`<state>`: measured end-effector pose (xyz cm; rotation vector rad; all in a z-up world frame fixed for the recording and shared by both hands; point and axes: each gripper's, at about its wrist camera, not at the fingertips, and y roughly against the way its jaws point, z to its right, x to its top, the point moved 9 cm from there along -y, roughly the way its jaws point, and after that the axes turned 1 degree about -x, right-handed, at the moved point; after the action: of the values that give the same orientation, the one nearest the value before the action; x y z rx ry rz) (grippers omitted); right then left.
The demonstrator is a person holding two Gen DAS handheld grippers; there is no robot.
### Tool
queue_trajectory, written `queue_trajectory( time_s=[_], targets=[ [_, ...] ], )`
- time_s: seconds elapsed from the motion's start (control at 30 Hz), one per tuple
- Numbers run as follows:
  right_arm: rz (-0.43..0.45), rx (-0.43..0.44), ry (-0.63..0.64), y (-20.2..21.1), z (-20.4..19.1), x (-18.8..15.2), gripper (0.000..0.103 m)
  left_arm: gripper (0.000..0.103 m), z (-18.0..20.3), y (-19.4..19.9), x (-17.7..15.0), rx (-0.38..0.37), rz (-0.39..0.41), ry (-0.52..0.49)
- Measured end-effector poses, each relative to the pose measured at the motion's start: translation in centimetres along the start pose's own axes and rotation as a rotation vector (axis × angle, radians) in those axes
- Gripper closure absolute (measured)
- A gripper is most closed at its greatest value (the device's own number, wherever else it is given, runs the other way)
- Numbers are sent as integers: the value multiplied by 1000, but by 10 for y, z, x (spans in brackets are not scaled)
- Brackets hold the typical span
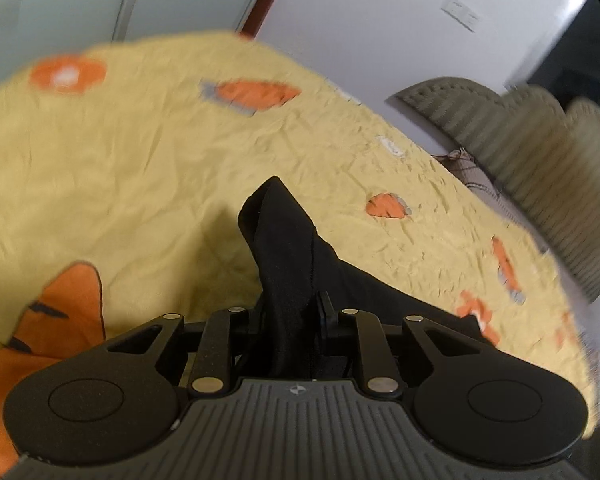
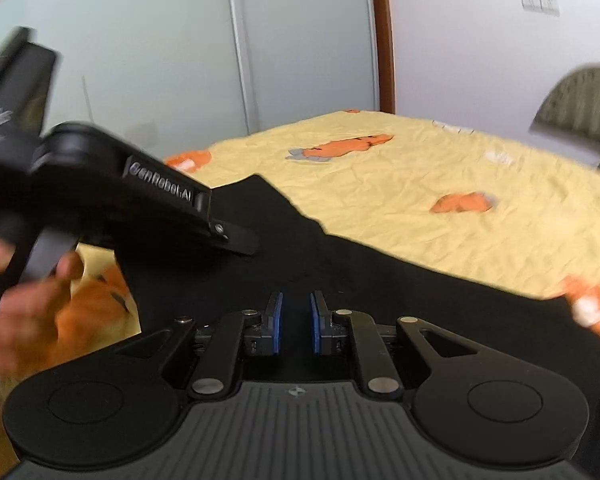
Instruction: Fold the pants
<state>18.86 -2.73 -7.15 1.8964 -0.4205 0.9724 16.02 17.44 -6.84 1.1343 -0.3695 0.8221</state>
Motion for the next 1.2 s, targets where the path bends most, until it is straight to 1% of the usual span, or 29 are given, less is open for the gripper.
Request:
queue_trajectory(
  time_s=[0.13,0.2,0.27,0.37,0.43,0.53,0.7,0.87,1.0,1.2],
  targets=[
    [58,81,-53,5,-7,4,89,82,32,15,-6,61,67,-149],
    [65,76,-46,9,-10,5,89,82,43,17,-9,103,87,-202],
    [60,90,-85,10,-6,2,89,82,52,14,-13,134,91,-236],
    [39,146,-220,9,6,2,89,82,64,8,-18,169,94,-292],
    [34,171,-286,14,14,0,89,82,70,6,-20,196,105,-328],
    [34,172,-308,15,16,0,89,82,72,3,-22,221,111,-360],
    [38,172,-306,12,17,0,89,85,73,5,-22,242,114,-385],
    [50,174,-303,15,15,4,89,85,80,11,-23,250,126,-398],
    [75,171,-308,29,19,6,89,85,95,19,-23,251,147,-421],
    [131,157,-338,57,36,7,89,85,130,28,-28,228,179,-464]
  ],
)
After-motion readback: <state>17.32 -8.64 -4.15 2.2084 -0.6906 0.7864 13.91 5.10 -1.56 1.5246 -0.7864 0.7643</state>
